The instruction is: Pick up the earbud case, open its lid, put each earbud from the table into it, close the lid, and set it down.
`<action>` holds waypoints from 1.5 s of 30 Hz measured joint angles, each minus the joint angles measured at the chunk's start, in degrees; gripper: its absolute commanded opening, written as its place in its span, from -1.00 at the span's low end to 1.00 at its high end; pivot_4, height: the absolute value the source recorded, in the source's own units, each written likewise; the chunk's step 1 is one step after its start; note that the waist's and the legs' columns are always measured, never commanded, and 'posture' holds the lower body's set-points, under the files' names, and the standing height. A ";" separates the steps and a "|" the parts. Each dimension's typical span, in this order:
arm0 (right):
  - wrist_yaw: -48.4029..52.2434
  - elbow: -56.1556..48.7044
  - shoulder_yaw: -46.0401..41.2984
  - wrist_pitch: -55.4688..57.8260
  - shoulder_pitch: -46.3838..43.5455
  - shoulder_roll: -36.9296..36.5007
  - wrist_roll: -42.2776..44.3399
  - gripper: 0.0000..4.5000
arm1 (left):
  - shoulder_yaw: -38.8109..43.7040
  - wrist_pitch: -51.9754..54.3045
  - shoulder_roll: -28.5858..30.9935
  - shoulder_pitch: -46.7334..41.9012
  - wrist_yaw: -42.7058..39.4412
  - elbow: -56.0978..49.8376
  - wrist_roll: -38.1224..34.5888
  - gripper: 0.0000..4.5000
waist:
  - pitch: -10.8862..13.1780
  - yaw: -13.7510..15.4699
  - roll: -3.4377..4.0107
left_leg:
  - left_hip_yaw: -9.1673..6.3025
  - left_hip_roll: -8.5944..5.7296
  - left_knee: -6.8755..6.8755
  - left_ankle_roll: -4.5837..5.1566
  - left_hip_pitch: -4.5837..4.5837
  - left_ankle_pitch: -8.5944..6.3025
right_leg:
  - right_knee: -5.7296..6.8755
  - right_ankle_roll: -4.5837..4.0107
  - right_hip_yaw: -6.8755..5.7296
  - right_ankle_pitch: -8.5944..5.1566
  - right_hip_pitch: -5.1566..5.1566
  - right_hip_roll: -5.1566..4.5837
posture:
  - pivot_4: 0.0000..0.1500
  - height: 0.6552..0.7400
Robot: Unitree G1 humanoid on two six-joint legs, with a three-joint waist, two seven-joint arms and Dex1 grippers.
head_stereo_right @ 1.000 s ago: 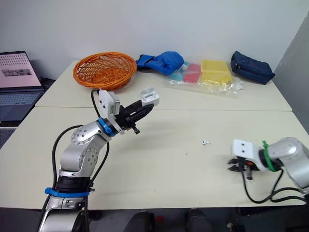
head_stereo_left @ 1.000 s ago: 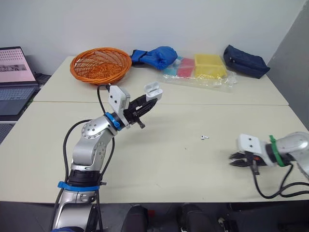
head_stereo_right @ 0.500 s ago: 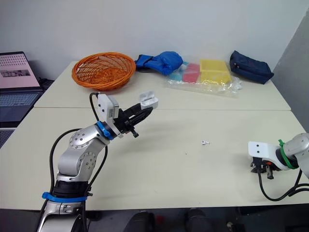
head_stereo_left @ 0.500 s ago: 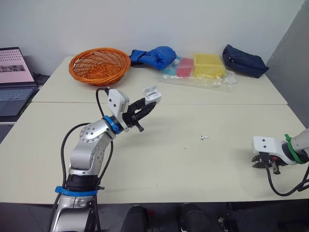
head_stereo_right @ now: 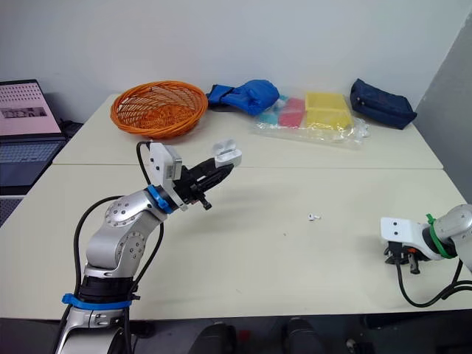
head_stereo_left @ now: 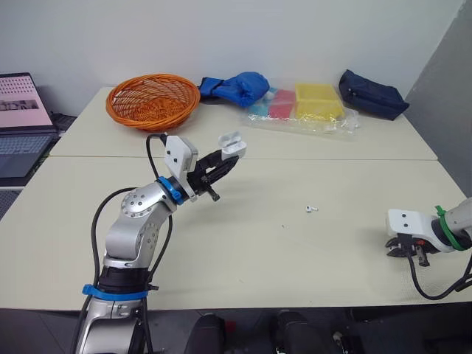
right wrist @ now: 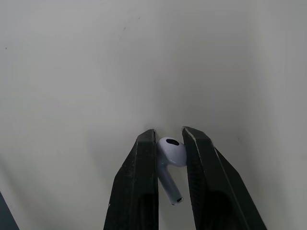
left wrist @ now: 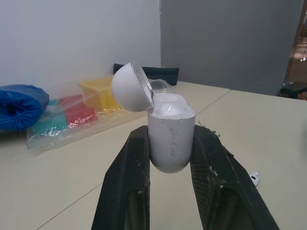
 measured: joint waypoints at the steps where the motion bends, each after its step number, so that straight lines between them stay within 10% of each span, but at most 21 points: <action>1: 0.07 0.06 0.00 -0.18 0.00 -0.01 -0.08 -0.81 | 0.00 0.00 0.04 -0.05 -0.08 0.04 0.00 -0.66 | 0.00 0.00 0.00 | 0.00 0.00 -0.01 0.00 -0.01 0.00 | -0.01 0.00 0.00 0.00 0.00 0.00 | 1.00 1.00; 6: 0.08 0.06 -0.01 -0.10 0.02 -0.01 -0.15 -0.81 | -0.33 0.00 0.03 -0.46 -0.65 0.05 0.00 -0.66 | 0.00 0.00 0.00 | -0.01 0.00 -0.01 0.00 -0.01 0.00 | -0.04 0.01 -0.01 0.00 0.02 0.00 | 1.00 1.00; 14: -1.68 0.50 -0.34 1.34 -1.07 0.79 -0.43 0.35 | -0.40 -0.01 -0.01 -0.50 -1.13 0.07 0.00 -0.66 | 0.00 0.01 0.00 | -0.06 0.01 -0.03 0.00 0.02 0.00 | -0.03 0.00 -0.05 0.00 0.06 0.00 | 1.00 1.00; 39: 0.78 -3.12 -2.89 17.73 1.76 -0.45 3.17 0.35 | -0.95 -0.12 -0.28 0.09 -2.27 1.26 -0.07 -0.66 | 0.00 -0.05 0.00 | -0.06 0.01 -0.07 0.00 0.01 0.00 | -0.03 0.00 -0.04 -0.02 0.02 0.00 | 1.00 1.00; 45: -0.58 -3.46 -2.94 17.41 1.90 -0.22 3.45 -0.37 | -0.95 0.00 -0.18 0.24 -2.23 0.11 -0.11 -0.66 | 0.00 -0.05 0.00 | -0.06 0.01 -0.09 -0.01 0.00 -0.01 | -0.03 0.00 -0.05 -0.02 0.01 0.02 | 1.00 1.00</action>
